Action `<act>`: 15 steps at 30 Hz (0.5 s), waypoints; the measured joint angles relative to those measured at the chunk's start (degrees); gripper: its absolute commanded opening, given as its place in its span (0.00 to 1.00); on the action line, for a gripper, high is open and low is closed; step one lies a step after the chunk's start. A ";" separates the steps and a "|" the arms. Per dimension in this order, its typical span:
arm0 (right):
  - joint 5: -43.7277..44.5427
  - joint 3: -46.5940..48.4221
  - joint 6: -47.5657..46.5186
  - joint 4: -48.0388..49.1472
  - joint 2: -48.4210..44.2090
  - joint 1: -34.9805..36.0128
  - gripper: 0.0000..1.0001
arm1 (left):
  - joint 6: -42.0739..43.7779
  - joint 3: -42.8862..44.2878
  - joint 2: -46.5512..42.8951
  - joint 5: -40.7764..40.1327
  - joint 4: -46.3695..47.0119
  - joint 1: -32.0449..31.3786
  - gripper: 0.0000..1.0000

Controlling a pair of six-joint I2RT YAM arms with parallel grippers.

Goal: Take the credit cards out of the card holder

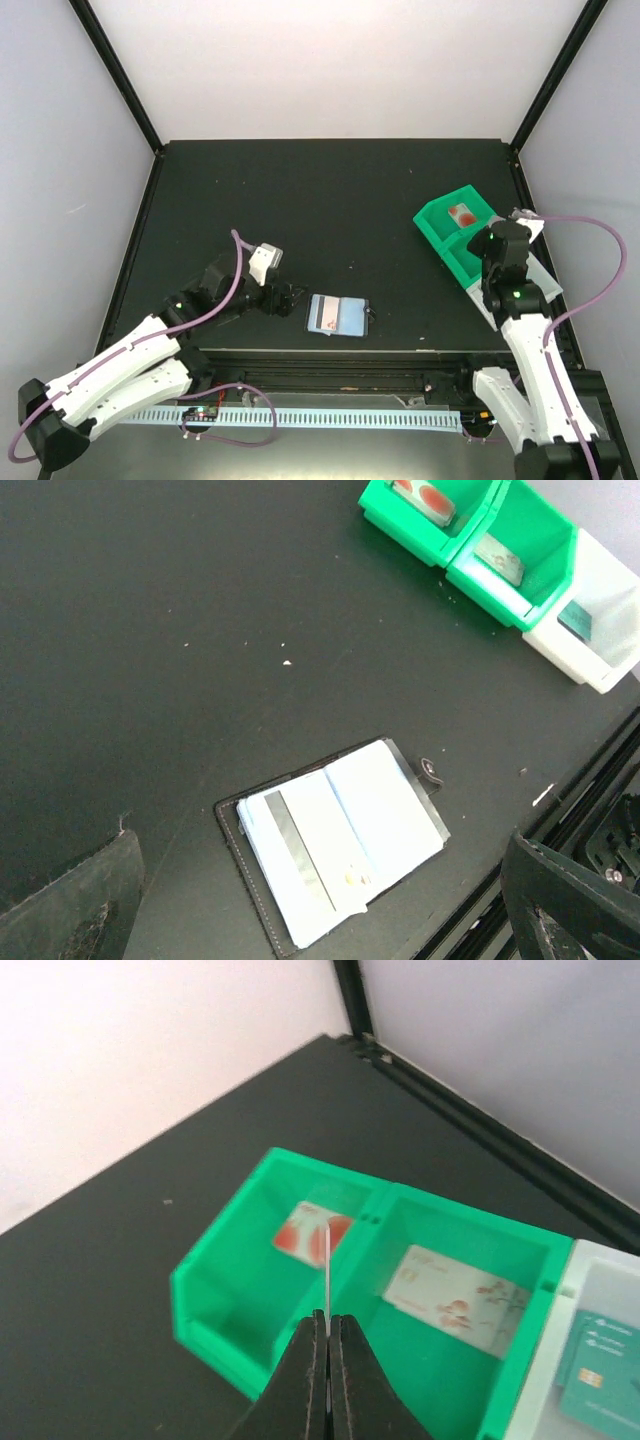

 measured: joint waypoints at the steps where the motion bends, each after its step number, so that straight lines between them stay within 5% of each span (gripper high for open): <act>1: -1.03 -0.04 0.00 0.79 1.64 -2.03 0.01 | 0.00 0.02 0.46 0.24 -0.04 0.15 0.99; 7: -9.40 -3.02 2.19 6.34 10.84 -12.04 0.01 | -0.07 0.00 1.84 1.42 -0.09 0.59 0.99; 15: -13.94 -5.09 5.40 12.94 20.63 -15.80 0.01 | -0.28 0.02 1.77 1.77 -0.17 0.72 0.99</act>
